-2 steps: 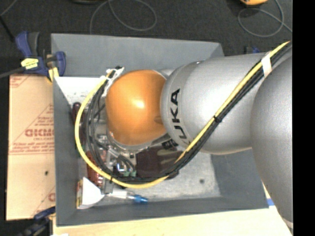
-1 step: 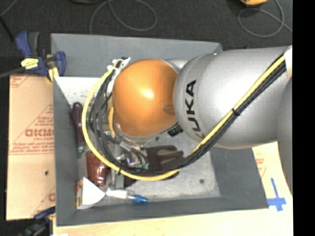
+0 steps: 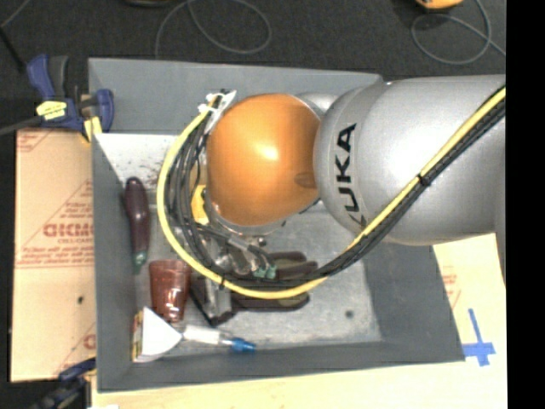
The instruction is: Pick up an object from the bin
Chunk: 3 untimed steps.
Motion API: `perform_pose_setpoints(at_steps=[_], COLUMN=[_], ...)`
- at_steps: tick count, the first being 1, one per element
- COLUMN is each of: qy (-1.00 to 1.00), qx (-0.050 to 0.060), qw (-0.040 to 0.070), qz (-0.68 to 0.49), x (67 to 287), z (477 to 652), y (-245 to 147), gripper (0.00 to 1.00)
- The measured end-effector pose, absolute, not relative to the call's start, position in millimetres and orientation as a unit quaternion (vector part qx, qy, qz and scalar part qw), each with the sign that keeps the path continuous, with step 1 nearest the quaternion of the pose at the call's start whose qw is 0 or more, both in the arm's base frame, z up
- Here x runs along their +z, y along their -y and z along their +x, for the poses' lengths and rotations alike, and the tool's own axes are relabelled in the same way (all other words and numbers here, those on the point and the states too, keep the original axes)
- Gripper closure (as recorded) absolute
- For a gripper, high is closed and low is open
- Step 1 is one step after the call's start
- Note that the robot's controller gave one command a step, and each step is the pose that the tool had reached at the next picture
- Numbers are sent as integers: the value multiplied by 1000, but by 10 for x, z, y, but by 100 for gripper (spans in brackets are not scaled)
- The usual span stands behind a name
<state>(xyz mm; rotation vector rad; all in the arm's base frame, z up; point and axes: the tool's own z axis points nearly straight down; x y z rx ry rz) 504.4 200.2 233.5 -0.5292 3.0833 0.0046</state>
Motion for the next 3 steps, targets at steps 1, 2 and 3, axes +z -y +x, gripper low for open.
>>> perform_pose_setpoints(at_steps=[1,2,3], qy=[-995,-993,-983], qx=[1,0,1], qw=[0,-1,2], qz=[-95,-116,-186], x=[1710,1408,1264], z=[5013,5066,5153], y=[-1692,-1553,-1521], gripper=[0,0,0])
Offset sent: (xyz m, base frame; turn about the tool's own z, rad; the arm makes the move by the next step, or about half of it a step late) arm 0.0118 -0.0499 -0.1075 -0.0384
